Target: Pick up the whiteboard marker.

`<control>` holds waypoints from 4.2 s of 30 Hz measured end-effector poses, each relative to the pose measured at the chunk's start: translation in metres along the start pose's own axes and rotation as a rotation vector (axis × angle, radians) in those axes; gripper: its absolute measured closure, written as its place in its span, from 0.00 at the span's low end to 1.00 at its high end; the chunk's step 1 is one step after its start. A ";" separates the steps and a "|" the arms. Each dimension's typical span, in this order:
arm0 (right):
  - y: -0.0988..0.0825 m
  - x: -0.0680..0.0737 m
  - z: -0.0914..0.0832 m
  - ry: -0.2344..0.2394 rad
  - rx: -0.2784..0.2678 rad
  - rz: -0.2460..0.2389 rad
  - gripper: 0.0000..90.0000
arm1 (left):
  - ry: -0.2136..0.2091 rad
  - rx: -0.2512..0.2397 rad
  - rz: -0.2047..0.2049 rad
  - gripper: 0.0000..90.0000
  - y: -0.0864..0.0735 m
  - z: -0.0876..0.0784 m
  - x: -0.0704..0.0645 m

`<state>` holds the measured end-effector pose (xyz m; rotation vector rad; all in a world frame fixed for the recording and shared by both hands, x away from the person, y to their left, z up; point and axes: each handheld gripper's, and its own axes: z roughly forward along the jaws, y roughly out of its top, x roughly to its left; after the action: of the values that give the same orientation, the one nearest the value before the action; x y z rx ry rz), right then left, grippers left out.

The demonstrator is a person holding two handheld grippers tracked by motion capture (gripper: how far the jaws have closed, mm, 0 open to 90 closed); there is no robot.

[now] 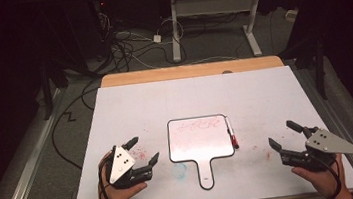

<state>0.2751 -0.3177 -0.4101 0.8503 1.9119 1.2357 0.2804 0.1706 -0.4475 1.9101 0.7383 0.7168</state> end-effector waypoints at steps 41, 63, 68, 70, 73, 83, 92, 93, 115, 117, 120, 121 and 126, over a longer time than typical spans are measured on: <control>0.017 -0.017 0.155 0.287 0.501 0.267 0.54 | -0.026 0.192 0.080 0.23 -0.017 0.016 -0.011; 0.014 -0.015 0.201 0.303 0.614 0.275 0.91 | -0.049 0.228 0.074 0.24 -0.018 0.022 -0.014; 0.022 -0.013 0.194 0.286 0.563 0.240 0.91 | -0.074 0.229 0.022 0.24 -0.014 0.025 -0.012; 0.035 -0.010 0.181 0.297 0.476 0.236 0.91 | -0.105 0.187 -0.046 0.27 -0.004 0.028 -0.008; 0.048 -0.003 0.167 0.321 0.383 0.214 0.91 | -0.132 0.148 -0.092 0.29 0.006 0.032 -0.005; 0.069 0.039 0.139 0.383 0.179 0.175 0.91 | -0.316 0.018 -0.153 0.33 0.070 0.087 -0.040; 0.071 0.056 0.124 0.421 0.068 0.162 0.91 | -0.455 -0.016 -0.225 0.44 0.088 0.130 -0.062; 0.070 0.056 0.122 0.415 0.056 0.161 0.91 | -0.490 -0.031 -0.239 0.47 0.089 0.133 -0.061; 0.066 0.052 0.098 0.304 0.016 0.071 0.73 | -0.385 0.010 -0.051 0.87 0.091 0.148 -0.056; 0.066 0.047 0.091 0.295 -0.002 0.063 0.65 | -0.370 0.017 -0.040 0.87 0.086 0.149 -0.048; 0.061 0.039 0.078 0.265 -0.010 0.044 0.60 | -0.341 0.031 -0.028 0.87 0.078 0.151 -0.034; 0.058 0.037 0.074 0.254 -0.003 0.028 0.59 | -0.341 0.031 -0.028 0.87 0.078 0.151 -0.034; 0.039 0.027 0.056 0.229 0.018 -0.046 0.56 | -0.283 0.028 -0.036 0.87 0.069 0.155 -0.007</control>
<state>0.3127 -0.2561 -0.3966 0.6935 2.1134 1.3377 0.4034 0.0533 -0.4479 1.9662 0.6041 0.4038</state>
